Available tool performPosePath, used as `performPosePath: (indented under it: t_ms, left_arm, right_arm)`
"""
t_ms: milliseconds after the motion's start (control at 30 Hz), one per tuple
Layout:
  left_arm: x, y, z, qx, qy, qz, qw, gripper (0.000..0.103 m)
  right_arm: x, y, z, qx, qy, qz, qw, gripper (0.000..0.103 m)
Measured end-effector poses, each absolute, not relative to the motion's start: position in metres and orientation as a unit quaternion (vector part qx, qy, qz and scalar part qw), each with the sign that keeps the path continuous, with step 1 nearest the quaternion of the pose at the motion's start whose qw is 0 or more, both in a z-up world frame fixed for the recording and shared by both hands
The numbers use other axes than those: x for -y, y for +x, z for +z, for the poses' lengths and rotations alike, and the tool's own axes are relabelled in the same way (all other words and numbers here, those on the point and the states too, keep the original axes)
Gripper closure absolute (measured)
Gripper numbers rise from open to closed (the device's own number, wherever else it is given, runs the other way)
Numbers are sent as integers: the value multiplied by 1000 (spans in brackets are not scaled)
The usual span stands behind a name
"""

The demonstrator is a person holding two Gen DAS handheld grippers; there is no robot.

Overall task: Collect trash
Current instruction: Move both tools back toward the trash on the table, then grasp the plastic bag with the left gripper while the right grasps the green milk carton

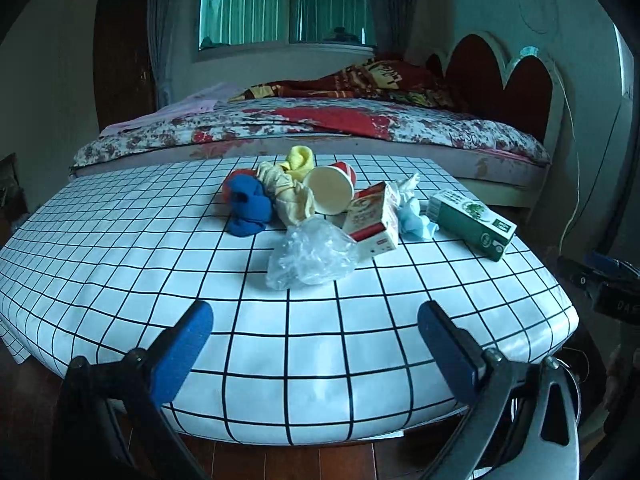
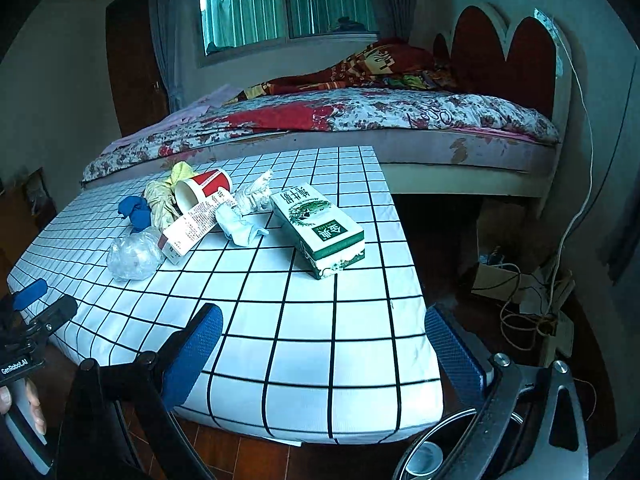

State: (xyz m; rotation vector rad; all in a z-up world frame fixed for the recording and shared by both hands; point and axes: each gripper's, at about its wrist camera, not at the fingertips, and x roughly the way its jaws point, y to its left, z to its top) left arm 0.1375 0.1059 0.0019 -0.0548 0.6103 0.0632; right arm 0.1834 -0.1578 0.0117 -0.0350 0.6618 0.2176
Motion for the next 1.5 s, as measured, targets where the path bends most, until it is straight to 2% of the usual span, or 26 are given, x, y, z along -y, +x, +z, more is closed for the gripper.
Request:
performPosePath:
  t_ms: [567,600,667,700,767,833,900,1067,1500]
  left_arm:
    - [-115,229,-30,-359,-18,18,933,4]
    - [-115,233,-32,-365,-21,15,931,7]
    - [-117,237,-35,-373,-22,16,927,9]
    - [-118,239,-37,-376,-24,15,926,12]
    - [-119,238,-38,-380,-32,9,925,21]
    - [-119,236,-40,-383,-34,2,923,38]
    - [-118,233,-42,-387,-36,-5,921,62]
    - [-115,215,-39,-368,-35,-14,929,70]
    - [-93,173,-13,-316,-31,-26,948,73]
  right_arm:
    - [134,301,-27,-407,-73,135,900,2]
    - [133,305,-29,-411,-73,137,898,3]
    - [131,310,-31,-417,-73,143,895,13]
    - [129,311,-33,-420,-73,145,893,15]
    - [128,312,-33,-422,-70,149,891,29]
    - [129,308,-33,-422,-68,148,892,37]
    - [130,304,-33,-421,-64,146,893,40]
    - [132,285,-29,-406,-68,139,901,44]
    - [159,212,9,-319,-72,125,937,47]
